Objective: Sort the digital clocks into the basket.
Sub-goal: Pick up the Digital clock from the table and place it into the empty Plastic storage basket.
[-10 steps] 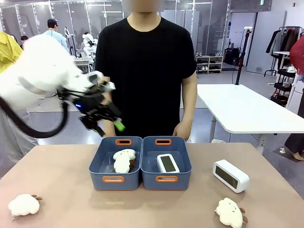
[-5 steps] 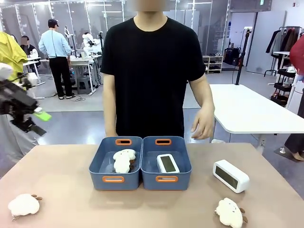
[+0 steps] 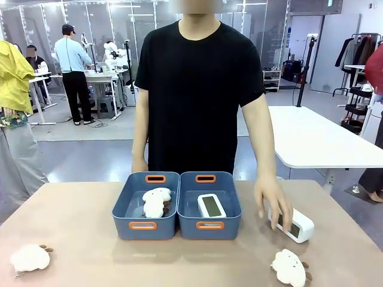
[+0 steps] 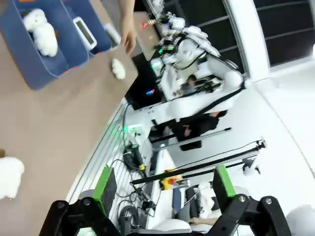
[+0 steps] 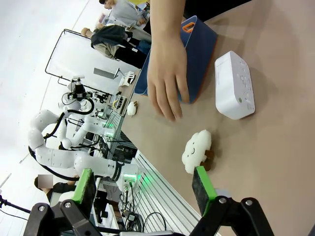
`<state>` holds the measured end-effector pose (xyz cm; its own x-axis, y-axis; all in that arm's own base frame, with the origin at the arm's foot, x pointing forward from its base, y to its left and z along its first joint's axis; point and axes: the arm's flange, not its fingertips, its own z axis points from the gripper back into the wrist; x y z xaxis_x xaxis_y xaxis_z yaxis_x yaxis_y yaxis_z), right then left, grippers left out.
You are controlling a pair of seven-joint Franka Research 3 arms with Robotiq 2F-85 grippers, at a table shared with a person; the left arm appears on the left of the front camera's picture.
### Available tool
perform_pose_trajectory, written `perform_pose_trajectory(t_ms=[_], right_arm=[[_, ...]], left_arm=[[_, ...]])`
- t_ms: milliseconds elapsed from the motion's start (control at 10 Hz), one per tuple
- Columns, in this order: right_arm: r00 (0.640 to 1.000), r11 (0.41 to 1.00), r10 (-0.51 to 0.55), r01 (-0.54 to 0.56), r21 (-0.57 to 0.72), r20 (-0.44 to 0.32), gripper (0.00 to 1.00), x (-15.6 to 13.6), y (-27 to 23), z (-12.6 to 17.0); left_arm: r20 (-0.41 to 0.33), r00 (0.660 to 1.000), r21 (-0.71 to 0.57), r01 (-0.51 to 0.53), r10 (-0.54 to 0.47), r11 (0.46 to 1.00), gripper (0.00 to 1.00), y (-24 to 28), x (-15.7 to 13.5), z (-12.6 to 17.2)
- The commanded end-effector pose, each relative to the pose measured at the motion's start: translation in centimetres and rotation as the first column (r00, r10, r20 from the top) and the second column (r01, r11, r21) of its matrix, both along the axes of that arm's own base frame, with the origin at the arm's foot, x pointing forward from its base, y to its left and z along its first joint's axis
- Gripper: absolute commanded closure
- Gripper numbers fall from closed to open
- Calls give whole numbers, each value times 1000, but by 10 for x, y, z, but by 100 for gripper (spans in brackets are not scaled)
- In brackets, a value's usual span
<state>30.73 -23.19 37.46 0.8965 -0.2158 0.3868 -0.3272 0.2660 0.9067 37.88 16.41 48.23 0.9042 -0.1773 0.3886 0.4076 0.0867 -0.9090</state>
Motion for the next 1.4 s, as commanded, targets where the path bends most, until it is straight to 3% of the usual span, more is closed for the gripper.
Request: perform_pose_trajectory(t_ms=[0, 200, 300, 400, 600, 700, 1300], right_arm=[[1000, 1000, 1, -1, 9, 11, 0, 0, 1, 1], [1000, 1000, 1, -1, 9, 11, 0, 0, 1, 1], [1000, 1000, 1, -1, 9, 11, 0, 0, 1, 1], [1000, 1000, 1, -1, 9, 11, 0, 0, 1, 1], [1000, 1000, 1, -1, 9, 11, 0, 0, 1, 1], [1000, 1000, 1, -1, 9, 11, 0, 0, 1, 1], [999, 999, 26, -26, -34, 20, 0, 1, 1, 6]], left_arm=[[-17, 997, -91, -71, 70, 993, 0, 29, 4, -16], [-15, 979, -151, -202, 202, 968, 0, 71, -8, -45], [-71, 962, -133, -271, 264, 953, 0, 83, -34, -40], [-113, 935, -108, -348, 336, 931, 0, 93, -37, -47], [-102, 924, -82, -377, 369, 923, 0, 93, -24, -60], [-94, 949, -108, -312, 302, 944, 0, 105, -40, -57], [-94, 949, -108, -312, 302, 944, 0, 105, -40, -57]])
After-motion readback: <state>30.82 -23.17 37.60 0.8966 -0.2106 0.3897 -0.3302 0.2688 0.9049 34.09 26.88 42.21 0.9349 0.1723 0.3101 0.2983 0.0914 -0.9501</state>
